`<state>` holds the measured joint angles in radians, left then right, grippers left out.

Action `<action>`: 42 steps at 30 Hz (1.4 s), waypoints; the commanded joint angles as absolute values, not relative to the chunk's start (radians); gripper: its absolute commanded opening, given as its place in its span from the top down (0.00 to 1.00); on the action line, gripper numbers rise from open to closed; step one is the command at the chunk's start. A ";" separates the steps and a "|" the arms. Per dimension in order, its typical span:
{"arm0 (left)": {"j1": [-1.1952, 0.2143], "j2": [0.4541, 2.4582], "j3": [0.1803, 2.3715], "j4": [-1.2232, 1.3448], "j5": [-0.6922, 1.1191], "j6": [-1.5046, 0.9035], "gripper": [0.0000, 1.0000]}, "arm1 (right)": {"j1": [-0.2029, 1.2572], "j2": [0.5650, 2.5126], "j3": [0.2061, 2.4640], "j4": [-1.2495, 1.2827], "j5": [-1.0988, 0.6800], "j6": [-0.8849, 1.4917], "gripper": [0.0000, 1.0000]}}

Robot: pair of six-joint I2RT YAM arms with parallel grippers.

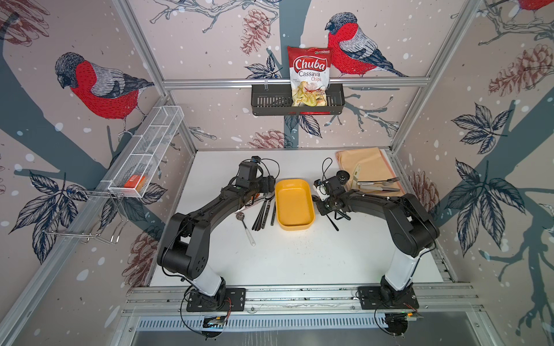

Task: Put the spoon into the storage box
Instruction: Pick up the spoon from the center of the board.

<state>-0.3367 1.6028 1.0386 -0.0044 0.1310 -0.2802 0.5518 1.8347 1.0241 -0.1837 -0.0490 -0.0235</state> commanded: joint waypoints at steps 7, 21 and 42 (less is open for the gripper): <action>-0.337 1.598 1.058 0.011 0.127 -0.260 0.17 | 0.560 1.802 1.011 -0.255 -0.031 0.035 0.97; -0.297 1.571 1.024 0.049 0.172 -0.292 0.16 | 0.551 1.631 1.078 -0.347 0.018 0.175 0.99; -0.205 1.438 0.907 0.062 0.218 -0.358 0.16 | 0.740 1.913 1.465 -0.345 0.026 0.504 1.00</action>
<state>-0.2111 1.4509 0.9089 0.0460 0.2119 -0.3492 0.7372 1.8877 1.4487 -0.3725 0.0036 0.4278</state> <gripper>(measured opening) 0.837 0.074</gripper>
